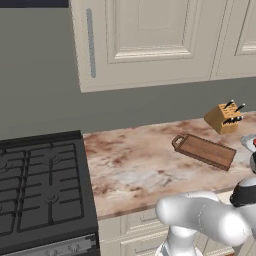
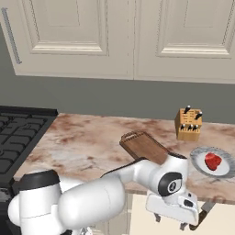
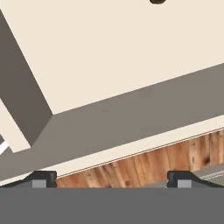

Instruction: Pick up the knife from the drawer and place it on the cutting board. Then place the meat from the plate to the cutting board.

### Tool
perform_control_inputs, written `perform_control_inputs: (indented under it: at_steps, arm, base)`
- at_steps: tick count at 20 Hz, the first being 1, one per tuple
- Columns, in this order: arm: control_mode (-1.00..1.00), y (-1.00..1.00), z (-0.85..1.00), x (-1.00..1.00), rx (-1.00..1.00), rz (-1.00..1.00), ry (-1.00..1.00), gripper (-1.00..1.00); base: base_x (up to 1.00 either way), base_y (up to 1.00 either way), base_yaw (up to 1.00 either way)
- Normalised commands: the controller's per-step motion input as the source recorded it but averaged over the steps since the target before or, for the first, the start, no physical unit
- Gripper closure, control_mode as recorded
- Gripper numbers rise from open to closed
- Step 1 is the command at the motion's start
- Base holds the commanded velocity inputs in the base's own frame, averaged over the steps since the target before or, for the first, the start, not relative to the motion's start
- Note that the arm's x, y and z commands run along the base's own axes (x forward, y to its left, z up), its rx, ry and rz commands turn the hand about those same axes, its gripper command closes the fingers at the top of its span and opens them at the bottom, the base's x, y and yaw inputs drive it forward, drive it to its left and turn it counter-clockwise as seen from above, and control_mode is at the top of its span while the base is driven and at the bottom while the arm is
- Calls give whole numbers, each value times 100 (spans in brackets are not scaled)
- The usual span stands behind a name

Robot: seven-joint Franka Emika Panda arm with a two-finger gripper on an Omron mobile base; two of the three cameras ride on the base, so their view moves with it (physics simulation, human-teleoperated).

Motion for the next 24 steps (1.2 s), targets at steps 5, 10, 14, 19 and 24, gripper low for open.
perform_control_inputs:
  at_steps: [5, 10, 14, 19, 24]
  arm:
    - [-100, -26, -20, 0, 0, 0, 18, -100]
    - [-100, -16, -29, -3, 2, 0, 16, -100]
    - [-100, -20, -37, -30, 9, 0, 20, -100]
    - [-100, -19, -45, -59, 16, 0, 15, -100]
    - [-100, -8, -26, -74, 20, 0, 7, -100]
  base:
    - [0, 0, 0]
    - [0, 0, 0]
    - [0, 0, 0]
    - [0, 0, 0]
    - [0, 0, 0]
